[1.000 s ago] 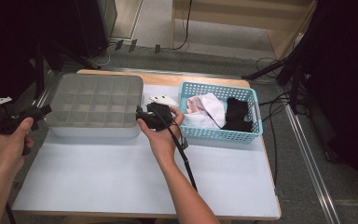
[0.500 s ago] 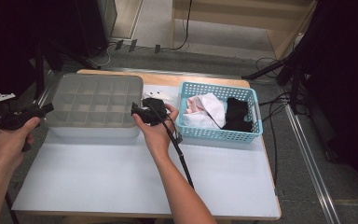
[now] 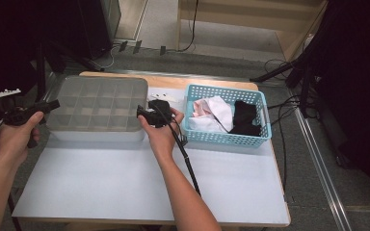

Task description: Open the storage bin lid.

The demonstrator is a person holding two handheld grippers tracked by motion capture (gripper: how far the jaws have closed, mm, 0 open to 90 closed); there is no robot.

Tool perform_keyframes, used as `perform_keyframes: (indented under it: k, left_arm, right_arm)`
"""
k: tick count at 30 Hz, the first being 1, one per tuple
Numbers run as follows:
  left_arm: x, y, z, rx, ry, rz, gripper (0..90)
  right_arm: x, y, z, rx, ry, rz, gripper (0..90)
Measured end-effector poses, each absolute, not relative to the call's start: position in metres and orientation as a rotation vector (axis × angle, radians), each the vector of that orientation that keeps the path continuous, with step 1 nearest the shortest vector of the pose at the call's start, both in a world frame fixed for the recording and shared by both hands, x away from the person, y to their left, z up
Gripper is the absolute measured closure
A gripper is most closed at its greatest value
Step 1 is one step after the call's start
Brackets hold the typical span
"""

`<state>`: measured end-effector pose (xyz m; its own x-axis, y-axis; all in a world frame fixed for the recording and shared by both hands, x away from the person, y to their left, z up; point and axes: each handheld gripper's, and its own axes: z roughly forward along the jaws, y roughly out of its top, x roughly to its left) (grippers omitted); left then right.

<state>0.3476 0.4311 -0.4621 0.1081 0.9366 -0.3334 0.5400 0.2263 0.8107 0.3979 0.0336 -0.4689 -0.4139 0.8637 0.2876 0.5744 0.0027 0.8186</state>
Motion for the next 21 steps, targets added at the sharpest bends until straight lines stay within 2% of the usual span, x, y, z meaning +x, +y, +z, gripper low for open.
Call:
perform_keyframes:
  k: [12,21]
  left_arm:
    - [0.373,0.444,-0.47,1.479,1.594,0.527,42.3]
    - [0.373,0.436,-0.473,1.512,1.554,0.495,41.6]
  right_arm:
    - [0.411,0.048,-0.473,1.526,2.014,1.356,37.7]
    - [0.421,0.048,-0.475,1.578,2.028,1.39,35.0]
